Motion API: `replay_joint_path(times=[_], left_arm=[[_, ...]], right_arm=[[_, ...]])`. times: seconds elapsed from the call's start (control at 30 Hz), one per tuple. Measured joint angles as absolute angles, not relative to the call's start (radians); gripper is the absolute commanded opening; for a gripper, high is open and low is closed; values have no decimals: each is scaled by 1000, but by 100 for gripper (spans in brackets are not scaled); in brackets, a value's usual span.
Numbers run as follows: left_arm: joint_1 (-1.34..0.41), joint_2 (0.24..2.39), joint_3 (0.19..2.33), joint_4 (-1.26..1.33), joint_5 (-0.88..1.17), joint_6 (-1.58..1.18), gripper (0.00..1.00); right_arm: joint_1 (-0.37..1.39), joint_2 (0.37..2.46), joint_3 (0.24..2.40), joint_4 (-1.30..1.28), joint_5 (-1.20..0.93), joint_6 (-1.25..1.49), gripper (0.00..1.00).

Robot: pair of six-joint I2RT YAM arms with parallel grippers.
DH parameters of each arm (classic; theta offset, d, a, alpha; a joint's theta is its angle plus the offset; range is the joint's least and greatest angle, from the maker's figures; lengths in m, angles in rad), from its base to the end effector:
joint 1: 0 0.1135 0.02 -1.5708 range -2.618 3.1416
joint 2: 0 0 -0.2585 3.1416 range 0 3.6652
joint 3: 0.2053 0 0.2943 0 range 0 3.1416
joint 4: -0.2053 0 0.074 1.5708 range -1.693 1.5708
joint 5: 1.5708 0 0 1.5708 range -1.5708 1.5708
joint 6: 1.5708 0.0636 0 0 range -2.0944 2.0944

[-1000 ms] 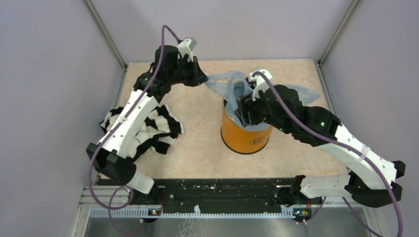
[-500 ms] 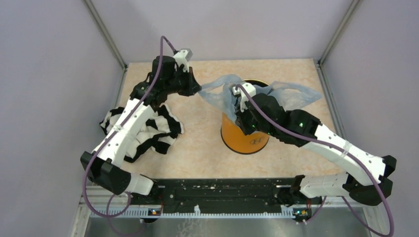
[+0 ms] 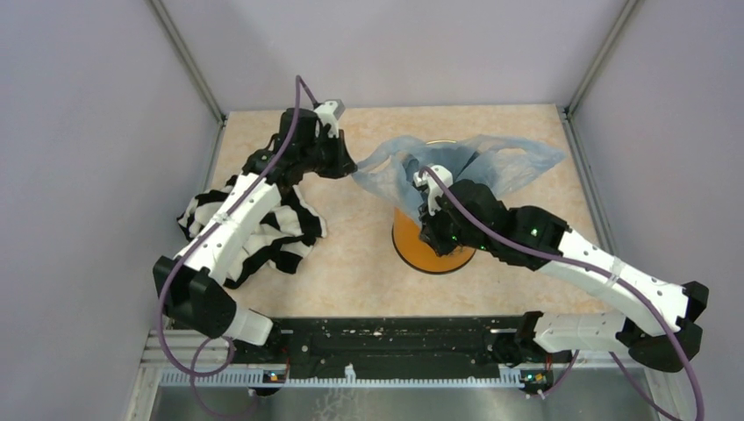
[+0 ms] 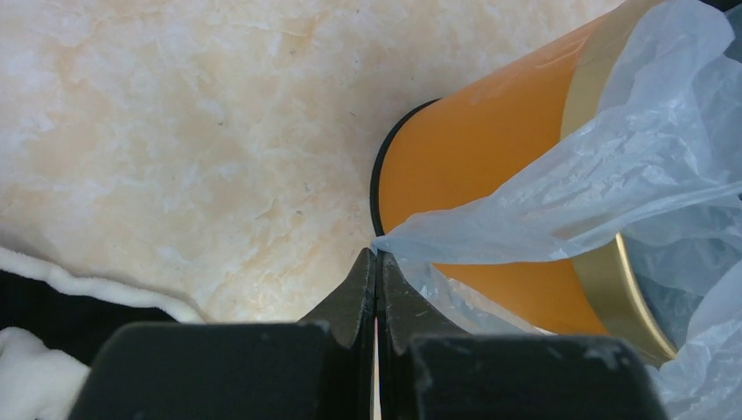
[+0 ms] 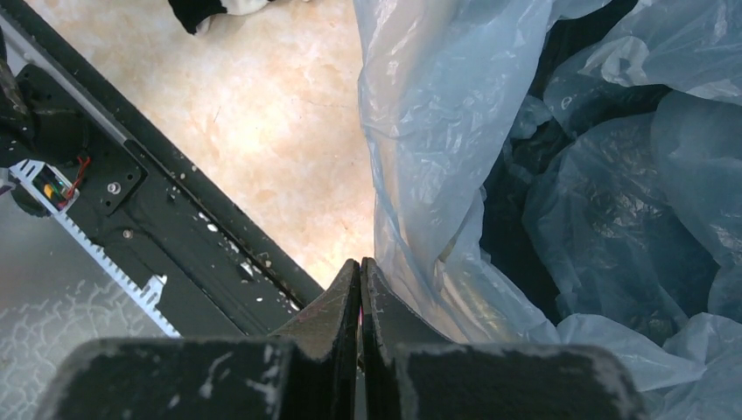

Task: Put the trash bags into the trash bin

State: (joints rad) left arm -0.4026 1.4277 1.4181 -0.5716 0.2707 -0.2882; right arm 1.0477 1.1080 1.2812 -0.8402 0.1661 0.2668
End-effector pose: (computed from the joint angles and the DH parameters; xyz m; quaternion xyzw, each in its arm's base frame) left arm 0.3475 -0.1665 0.3523 0.1138 0.8669 -0.2710 0.4025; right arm 0.1517 0.2421 0.3690 -0.3077 0.8428 0.2068 0.3901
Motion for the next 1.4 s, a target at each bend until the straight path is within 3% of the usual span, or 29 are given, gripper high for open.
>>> replay_joint_path(times=[0.2, 0.27, 0.4, 0.47, 0.7, 1.0, 1.27, 1.4], left_arm=[[-412, 1515, 1417, -547, 301, -288, 0], [-418, 1535, 1415, -545, 303, -288, 0], [-426, 1547, 1390, -536, 311, -289, 0], [-427, 1547, 1381, -532, 316, -289, 0], [-427, 1547, 1371, -522, 322, -289, 0], [-427, 1528, 1363, -519, 329, -289, 0], [-427, 1510, 1363, -515, 332, -289, 0], [-427, 1502, 1353, -508, 336, -289, 0]], right_arm=[[1050, 1103, 1279, -847, 167, 267, 3], [1050, 1104, 1288, -863, 167, 272, 15], [1051, 1104, 1356, -896, 168, 295, 47], [1052, 1103, 1419, -918, 192, 310, 54], [1052, 1070, 1617, -1014, 432, 392, 58], [1052, 982, 1624, -1127, 739, 467, 68], [1052, 1058, 1646, -1250, 900, 555, 92], [1048, 1023, 1597, -1240, 917, 574, 98]])
